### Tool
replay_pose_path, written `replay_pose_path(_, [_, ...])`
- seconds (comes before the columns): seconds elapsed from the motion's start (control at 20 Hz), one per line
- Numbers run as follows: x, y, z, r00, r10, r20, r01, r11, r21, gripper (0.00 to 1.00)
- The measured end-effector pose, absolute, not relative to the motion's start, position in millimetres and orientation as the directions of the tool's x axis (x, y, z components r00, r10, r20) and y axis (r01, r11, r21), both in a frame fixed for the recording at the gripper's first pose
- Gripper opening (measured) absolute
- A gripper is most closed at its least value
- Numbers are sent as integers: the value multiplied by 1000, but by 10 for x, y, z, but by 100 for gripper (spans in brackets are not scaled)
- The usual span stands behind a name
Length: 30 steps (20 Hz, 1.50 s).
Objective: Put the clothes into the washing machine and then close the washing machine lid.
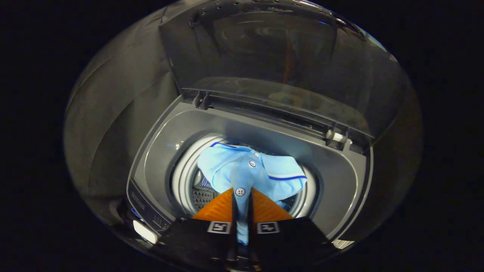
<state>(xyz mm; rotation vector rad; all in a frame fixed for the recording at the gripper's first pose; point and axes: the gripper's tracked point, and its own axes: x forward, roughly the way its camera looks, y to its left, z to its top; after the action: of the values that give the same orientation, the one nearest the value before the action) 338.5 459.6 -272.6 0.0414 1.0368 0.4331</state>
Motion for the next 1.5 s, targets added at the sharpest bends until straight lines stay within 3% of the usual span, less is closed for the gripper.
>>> replay_pose_path(0.2, [3317,4590,-2595,432,386,-815,-386,896,219,98])
replay_pose_path(0.55, [3567,4604,-1959,531,436,-727,-414,881,227,97])
replay_pose_path(0.95, [3991,4554,-224,684,527,-504,-432,850,302,97])
replay_pose_path(1.15, [4266,4364,599,762,492,-422,-396,869,298,97])
replay_pose_path(1.5, [4875,4178,589,797,384,-466,-265,916,300,97])
